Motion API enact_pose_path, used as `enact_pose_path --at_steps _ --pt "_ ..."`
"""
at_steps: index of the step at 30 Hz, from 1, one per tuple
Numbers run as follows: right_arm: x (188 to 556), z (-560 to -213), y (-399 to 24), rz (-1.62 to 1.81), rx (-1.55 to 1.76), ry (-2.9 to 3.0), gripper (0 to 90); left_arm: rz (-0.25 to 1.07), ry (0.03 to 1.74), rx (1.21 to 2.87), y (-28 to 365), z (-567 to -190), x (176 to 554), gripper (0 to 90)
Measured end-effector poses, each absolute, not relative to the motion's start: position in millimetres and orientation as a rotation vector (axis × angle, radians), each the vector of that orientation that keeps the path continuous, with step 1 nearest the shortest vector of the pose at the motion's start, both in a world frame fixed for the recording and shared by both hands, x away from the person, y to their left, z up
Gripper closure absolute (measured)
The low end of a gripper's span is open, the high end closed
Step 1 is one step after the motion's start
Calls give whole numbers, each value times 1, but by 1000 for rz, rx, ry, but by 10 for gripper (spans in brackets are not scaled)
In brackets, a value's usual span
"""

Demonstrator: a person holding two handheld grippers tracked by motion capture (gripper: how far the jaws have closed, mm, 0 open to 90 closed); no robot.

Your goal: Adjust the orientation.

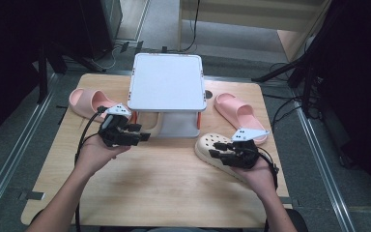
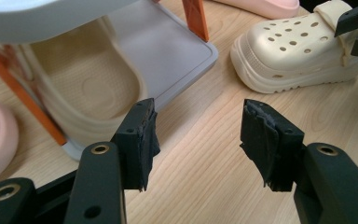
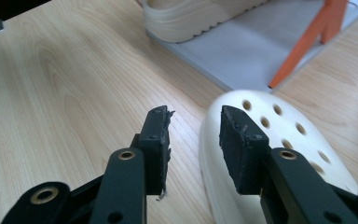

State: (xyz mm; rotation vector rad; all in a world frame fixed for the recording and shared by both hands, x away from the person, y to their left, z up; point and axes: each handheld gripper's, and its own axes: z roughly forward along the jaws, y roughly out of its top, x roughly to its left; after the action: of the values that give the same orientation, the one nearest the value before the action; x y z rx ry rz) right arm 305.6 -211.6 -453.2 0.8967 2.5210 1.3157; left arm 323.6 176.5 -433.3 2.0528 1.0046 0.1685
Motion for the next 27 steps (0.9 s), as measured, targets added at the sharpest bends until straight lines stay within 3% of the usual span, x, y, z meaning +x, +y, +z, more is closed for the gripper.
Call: enact_pose_path --at_steps 19,27 --pt "280 -454 -261 1278 1071 2402 619 134 913 2110 144 -441 342 493" --pt "281 -470 -260 1191 1125 2449 613 130 906 2100 142 -444 346 494"
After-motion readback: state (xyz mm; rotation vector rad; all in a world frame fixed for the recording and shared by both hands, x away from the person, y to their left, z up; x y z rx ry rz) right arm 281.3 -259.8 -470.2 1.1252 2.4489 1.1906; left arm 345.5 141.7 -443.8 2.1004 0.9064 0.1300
